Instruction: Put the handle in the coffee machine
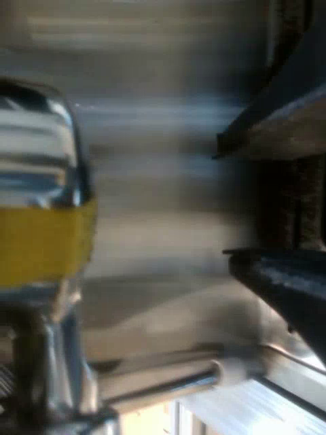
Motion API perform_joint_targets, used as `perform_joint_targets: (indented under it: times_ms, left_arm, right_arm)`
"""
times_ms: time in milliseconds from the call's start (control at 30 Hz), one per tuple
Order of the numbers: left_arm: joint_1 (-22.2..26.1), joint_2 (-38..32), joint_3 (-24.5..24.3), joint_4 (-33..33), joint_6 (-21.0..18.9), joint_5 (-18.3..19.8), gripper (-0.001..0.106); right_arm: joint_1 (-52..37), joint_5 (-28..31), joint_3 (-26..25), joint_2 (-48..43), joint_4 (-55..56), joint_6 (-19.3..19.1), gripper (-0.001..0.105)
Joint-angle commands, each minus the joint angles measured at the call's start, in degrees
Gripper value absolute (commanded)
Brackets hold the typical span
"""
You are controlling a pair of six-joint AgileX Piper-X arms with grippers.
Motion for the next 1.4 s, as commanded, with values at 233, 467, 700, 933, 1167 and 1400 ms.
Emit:
perform_joint_targets:
  times_ms: [233,467,700,933,1167,1400]
  left_arm:
    - [0.01,-2.12,-0.82,2.81,3.98,7.81,0.000]
    - [0.01,-2.12,-0.82,2.81,3.98,6.15,0.000]
    - [0.01,-2.12,-0.82,2.81,3.98,5.56,0.000]
    - [0.01,-2.12,-0.82,2.81,3.98,5.56,0.000]
    - [0.01,-2.12,-0.82,2.81,3.98,4.42,0.000]
    - [0.01,-2.12,-0.82,3.39,3.98,4.34,0.046]
  right_arm:
    - [-2.19,-1.39,-0.29,4.55,-17.43,-9.18,0.034]
    - [-2.77,-1.48,-1.11,7.54,-25.02,-12.62,0.034]
    - [-3.49,-0.98,-6.41,9.85,-28.28,-18.66,0.034]
    - [-3.49,2.02,-6.91,9.83,-31.89,-18.80,0.034]
    - [-3.49,1.01,-6.91,9.83,-39.35,-23.12,0.034]
    - [-3.49,1.01,-6.91,9.00,-42.84,-24.86,0.034]
